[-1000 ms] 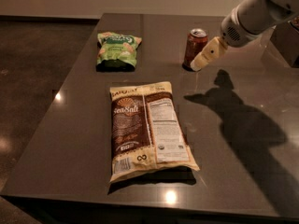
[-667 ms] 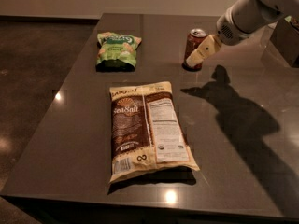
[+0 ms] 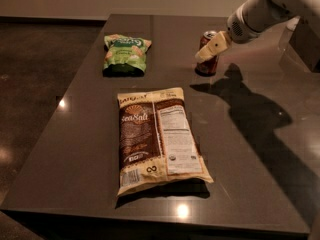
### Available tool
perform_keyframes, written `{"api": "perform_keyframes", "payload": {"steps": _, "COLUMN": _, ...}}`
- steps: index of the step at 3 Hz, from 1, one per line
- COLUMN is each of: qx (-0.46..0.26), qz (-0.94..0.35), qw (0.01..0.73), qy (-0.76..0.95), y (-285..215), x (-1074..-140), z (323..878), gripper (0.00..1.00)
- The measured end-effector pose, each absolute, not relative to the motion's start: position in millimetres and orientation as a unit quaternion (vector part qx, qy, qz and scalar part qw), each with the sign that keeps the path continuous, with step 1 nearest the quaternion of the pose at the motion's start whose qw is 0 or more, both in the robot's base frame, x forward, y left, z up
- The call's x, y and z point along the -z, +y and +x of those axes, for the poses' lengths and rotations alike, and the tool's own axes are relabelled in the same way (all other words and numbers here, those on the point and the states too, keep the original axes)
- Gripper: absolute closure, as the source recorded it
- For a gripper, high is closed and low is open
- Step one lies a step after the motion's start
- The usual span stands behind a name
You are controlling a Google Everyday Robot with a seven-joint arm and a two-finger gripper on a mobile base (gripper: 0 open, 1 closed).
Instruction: Knock coke can over
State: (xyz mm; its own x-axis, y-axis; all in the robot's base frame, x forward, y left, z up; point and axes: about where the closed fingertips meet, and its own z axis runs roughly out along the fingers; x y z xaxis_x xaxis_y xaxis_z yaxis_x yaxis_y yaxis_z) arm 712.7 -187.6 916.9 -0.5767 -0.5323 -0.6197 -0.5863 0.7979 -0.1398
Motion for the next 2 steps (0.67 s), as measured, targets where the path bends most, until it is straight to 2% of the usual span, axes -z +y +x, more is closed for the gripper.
{"api": "perform_keyframes", "payload": {"steps": 2, "qx": -0.063, "qz": -0.319, "qw": 0.334, "qy": 0.885, "y": -170.5, "x": -910.9, "z": 727.9, "gripper": 0.0}}
